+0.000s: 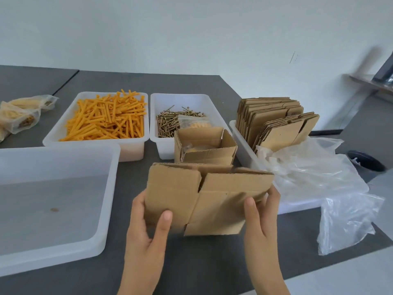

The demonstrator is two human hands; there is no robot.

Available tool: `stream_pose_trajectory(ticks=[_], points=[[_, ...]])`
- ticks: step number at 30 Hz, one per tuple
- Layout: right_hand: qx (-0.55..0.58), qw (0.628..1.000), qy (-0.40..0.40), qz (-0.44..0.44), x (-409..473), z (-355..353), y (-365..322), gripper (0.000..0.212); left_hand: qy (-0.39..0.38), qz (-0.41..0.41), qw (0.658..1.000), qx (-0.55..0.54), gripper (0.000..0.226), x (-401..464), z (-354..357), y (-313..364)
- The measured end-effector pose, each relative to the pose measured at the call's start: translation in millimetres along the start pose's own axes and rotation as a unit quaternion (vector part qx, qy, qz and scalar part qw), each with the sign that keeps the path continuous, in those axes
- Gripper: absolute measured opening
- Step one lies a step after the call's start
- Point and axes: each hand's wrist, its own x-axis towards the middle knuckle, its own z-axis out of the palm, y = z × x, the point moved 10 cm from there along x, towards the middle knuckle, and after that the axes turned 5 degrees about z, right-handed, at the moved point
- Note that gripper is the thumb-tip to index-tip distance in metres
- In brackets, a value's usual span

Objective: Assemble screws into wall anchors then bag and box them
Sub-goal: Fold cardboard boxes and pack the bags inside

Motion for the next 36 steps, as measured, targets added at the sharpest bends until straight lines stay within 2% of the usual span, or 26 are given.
stream_pose_trajectory(ticks=[3, 6, 12, 17, 19, 22, 25, 27, 29, 30, 32, 33, 34, 35, 36], points=[[0.003, 1.0, -0.02, 0.006, -7.6, 14.3, 3.2, 0.06, -0.021, 0.009, 1.0, -0.008, 0.103, -3.3, 9.8, 9.6], [0.002, 1.0, -0.027, -0.012, -16.9, 26.9, -4.4, 0.057, -0.039, 0.065, 0.997, -0.005, 0.125, -6.3, 22.2, 29.6], [0.032, 0.999, 0.01, -0.042, -23.0, 21.9, -16.8, 0.038, -0.025, 0.15, 0.988, -0.02, 0.104, -1.1, 15.5, 54.6], [0.008, 1.0, -0.013, -0.017, -16.0, 24.1, -13.0, 0.031, -0.051, 0.141, 0.987, -0.053, 0.093, -0.9, 19.1, 47.6], [0.01, 0.999, -0.029, 0.009, -10.8, 26.1, -3.6, 0.046, -0.032, 0.155, 0.987, -0.027, 0.079, -3.9, 16.1, 48.9], [0.015, 0.998, -0.048, 0.027, -3.8, 30.2, 5.8, 0.082, -0.011, 0.184, 0.983, 0.008, 0.063, -8.1, 14.0, 56.1], [0.027, 0.997, -0.056, 0.034, -1.4, 34.0, 3.7, 0.095, -0.012, 0.179, 0.984, 0.019, 0.06, -7.9, 14.2, 56.1], [0.0, 0.996, -0.084, 0.023, 4.9, 41.5, -6.9, 0.084, -0.016, 0.171, 0.985, 0.021, 0.061, -6.5, 13.3, 53.4], [-0.074, 0.988, -0.138, 0.014, 12.5, 55.3, -19.2, 0.042, -0.013, 0.169, 0.985, 0.026, 0.062, -5.4, 10.3, 50.4], [-0.101, 0.981, -0.167, 0.024, 15.0, 61.1, -19.2, 0.034, -0.009, 0.171, 0.985, 0.027, 0.062, -5.1, 8.5, 49.4], [-0.084, 0.978, -0.189, 0.03, 17.4, 63.9, -18.4, 0.088, 0.001, 0.178, 0.983, 0.033, 0.061, -5.4, 5.0, 48.0], [-0.084, 0.977, -0.193, 0.035, 18.5, 63.1, -14.7, 0.105, 0.01, 0.179, 0.983, 0.038, 0.06, -5.3, 2.7, 47.5], [-0.088, 0.977, -0.192, 0.043, 17.7, 64.1, -13.9, 0.109, 0.019, 0.175, 0.983, 0.042, 0.058, -4.9, -0.1, 46.8], [-0.099, 0.975, -0.193, 0.046, 16.5, 65.6, -12.3, 0.103, 0.026, 0.17, 0.984, 0.04, 0.057, -4.4, -2.5, 46.1], [-0.11, 0.974, -0.191, 0.048, 17.5, 67.3, -10.3, 0.086, 0.028, 0.171, 0.984, 0.034, 0.056, -4.1, -3.7, 46.4]])
